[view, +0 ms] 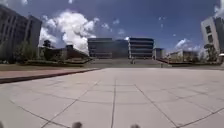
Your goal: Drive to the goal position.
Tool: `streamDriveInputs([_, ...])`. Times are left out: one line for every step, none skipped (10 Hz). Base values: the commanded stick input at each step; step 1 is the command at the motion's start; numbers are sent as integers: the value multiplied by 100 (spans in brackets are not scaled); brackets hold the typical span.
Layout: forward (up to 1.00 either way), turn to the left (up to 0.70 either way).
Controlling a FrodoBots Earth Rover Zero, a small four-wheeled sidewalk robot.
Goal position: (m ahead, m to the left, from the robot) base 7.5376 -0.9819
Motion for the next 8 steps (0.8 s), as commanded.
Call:
streamDriveInputs([70, 0])
streamDriveInputs([70, 0])
streamDriveInputs([70, 0])
streamDriveInputs([70, 0])
streamDriveInputs([70, 0])
streamDriveInputs([70, 0])
streamDriveInputs([70, 0])
streamDriveInputs([70, 0])
